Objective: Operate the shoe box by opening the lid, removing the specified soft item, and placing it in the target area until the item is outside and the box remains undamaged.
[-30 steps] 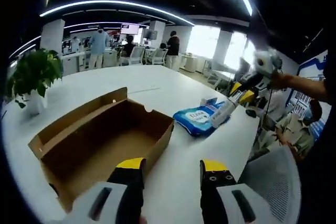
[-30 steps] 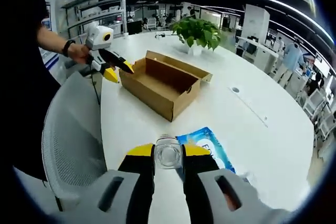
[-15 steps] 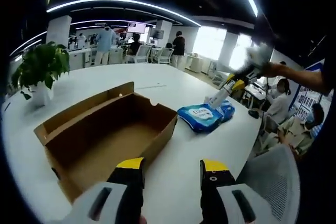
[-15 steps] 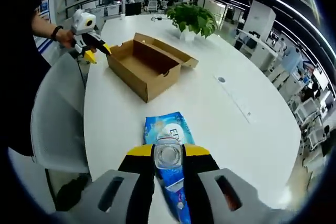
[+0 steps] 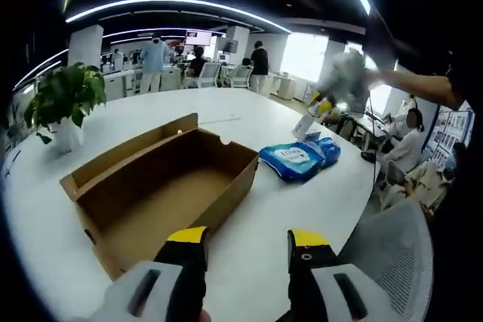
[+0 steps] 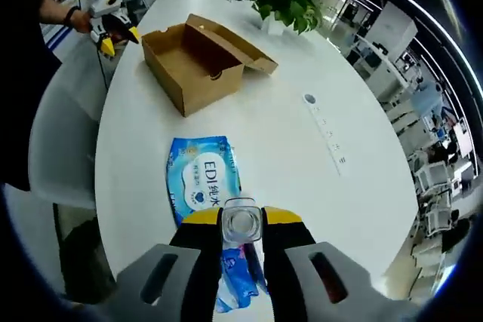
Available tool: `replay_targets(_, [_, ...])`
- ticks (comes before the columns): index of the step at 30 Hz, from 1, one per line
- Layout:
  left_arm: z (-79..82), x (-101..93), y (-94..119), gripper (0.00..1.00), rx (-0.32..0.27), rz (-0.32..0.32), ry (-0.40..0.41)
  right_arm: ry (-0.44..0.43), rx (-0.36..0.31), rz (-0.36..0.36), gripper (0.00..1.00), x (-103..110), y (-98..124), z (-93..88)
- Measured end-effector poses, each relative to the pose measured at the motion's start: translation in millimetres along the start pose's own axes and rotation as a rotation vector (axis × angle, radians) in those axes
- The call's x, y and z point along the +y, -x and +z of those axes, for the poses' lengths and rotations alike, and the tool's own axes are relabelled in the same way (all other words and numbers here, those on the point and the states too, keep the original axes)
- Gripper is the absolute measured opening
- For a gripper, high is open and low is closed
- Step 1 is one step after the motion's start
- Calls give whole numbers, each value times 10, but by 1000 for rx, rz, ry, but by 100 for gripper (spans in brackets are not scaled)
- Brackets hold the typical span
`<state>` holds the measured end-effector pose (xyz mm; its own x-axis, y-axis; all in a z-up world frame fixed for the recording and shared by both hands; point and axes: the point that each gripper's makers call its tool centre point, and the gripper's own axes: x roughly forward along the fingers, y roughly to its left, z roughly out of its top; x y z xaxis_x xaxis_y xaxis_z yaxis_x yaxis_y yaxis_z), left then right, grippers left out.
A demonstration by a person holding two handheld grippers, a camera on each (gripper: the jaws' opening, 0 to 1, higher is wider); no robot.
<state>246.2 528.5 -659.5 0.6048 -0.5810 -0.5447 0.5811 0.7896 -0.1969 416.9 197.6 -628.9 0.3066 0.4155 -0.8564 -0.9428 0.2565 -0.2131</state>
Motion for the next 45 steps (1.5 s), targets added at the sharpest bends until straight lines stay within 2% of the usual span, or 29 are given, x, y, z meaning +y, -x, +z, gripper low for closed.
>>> replay_targets(8, [-63, 23, 110, 42, 2, 32, 15, 37, 54, 17, 17, -197, -188, -122])
replay_targets(14, [-113, 53, 166, 42, 8, 49, 22, 49, 75, 26, 17, -245, -312, -174])
replay_targets(26, [-150, 74, 195, 42, 17, 65, 32, 94, 137, 56, 17, -225, -485, -331])
replay_targets(45, [-139, 45, 137, 40, 19, 54, 51, 86, 189, 99, 17, -206, -548, -477])
